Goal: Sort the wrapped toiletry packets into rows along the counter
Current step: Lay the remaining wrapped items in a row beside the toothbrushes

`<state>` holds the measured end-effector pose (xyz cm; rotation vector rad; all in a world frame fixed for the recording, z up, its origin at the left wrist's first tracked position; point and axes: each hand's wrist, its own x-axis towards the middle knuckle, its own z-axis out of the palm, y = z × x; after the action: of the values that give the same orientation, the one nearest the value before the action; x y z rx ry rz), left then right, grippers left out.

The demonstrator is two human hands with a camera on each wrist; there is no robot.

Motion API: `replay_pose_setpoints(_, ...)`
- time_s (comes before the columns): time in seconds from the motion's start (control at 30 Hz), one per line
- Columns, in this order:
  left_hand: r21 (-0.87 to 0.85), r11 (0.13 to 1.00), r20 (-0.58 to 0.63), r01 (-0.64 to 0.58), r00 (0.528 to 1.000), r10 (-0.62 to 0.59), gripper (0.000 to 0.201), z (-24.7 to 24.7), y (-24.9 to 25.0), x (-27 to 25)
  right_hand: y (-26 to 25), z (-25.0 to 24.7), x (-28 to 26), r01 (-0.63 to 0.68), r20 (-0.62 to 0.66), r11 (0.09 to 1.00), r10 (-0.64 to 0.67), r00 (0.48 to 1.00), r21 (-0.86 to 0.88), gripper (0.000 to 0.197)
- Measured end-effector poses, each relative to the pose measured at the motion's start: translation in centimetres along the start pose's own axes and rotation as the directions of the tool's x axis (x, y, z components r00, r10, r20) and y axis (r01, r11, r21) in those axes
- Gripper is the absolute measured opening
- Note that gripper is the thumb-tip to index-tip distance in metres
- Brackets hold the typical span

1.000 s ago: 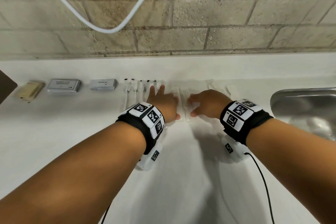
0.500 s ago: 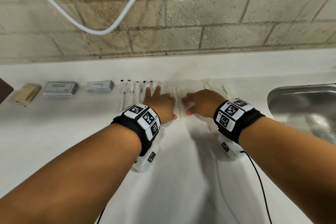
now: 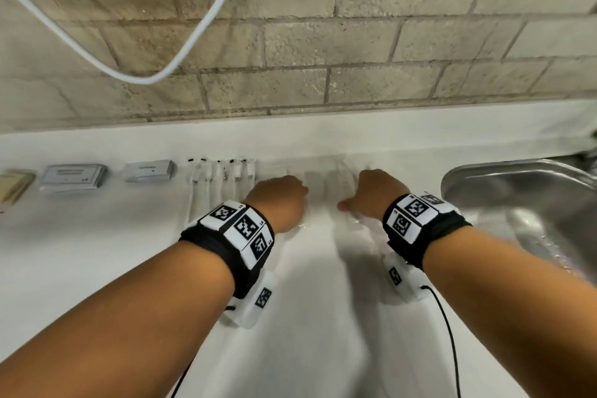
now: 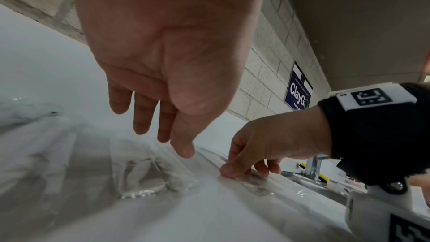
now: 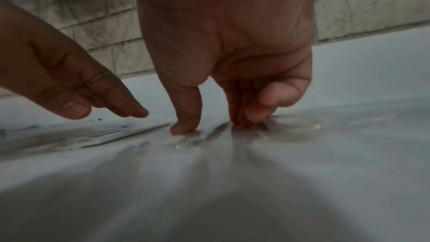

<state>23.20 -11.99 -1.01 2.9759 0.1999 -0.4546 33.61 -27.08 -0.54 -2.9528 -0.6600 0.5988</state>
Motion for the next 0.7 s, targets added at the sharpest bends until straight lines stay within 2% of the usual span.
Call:
replay_pose_setpoints(0.13, 0.040, 0.999, 0.035, -0.008, 0.999, 0.006, 0.034, 0.4, 0.1, 0.0, -0.5, -0.8, -1.1, 0.000, 0.100, 1.000, 0.000, 0.995, -0.002, 0.017)
replay_pose_setpoints(0.23, 0.026, 1.000, 0.013, -0.010, 1.000, 0.010, 0.033, 0.9, 0.1, 0.0, -0.1, -0.7, -0.9, -0.022, 0.095, 0.996, 0.013, 0.995, 0.086, 0.047)
replay_pose_setpoints(0.3, 0.010, 1.000, 0.003, -0.011, 1.000, 0.010, 0.032, 1.0, 0.0, 0.0, 0.8, -0.4, -0.3, -0.016, 0.090, 0.970, -0.006, 0.996, 0.241, 0.047)
replay_pose_setpoints(0.37, 0.003, 1.000, 0.000, -0.009, 1.000, 0.009, 0.033, 1.0, 0.0, 0.1, 1.6, -0.4, 0.0, 0.055, 0.044, 0.947, -0.072, 0.996, 0.316, 0.035)
replay_pose_setpoints(0.4, 0.004, 1.000, 0.005, -0.005, 1.000, 0.005, 0.036, 0.9, 0.0, 0.1, 1.9, -0.5, 0.1, 0.114, -0.003, 0.959, -0.117, 0.993, 0.260, 0.031)
replay_pose_setpoints(0.47, -0.003, 1.000, 0.012, 0.005, 1.000, -0.005, 0.041, 0.9, 0.0, 0.1, 2.5, -0.4, 0.6, 0.274, -0.087, 0.961, -0.276, 0.957, -0.035, 0.042)
replay_pose_setpoints(0.5, -0.010, 1.000, 0.006, 0.006, 1.000, -0.006, 0.042, 0.9, 0.0, 0.1, 2.5, -0.4, 0.7, 0.358, -0.059, 0.909, -0.378, 0.924, -0.215, 0.052)
replay_pose_setpoints(0.57, -0.017, 1.000, -0.005, 0.010, 1.000, -0.010, 0.042, 1.0, 0.0, 0.1, 2.3, -0.4, 1.0, 0.466, 0.049, 0.784, -0.492, 0.869, -0.410, 0.054)
replay_pose_setpoints(0.7, -0.019, 1.000, -0.013, 0.013, 1.000, -0.013, 0.042, 1.3, -0.1, 0.2, 1.0, -1.3, 1.2, 0.538, 0.123, 0.599, -0.594, 0.795, -0.593, 0.031)
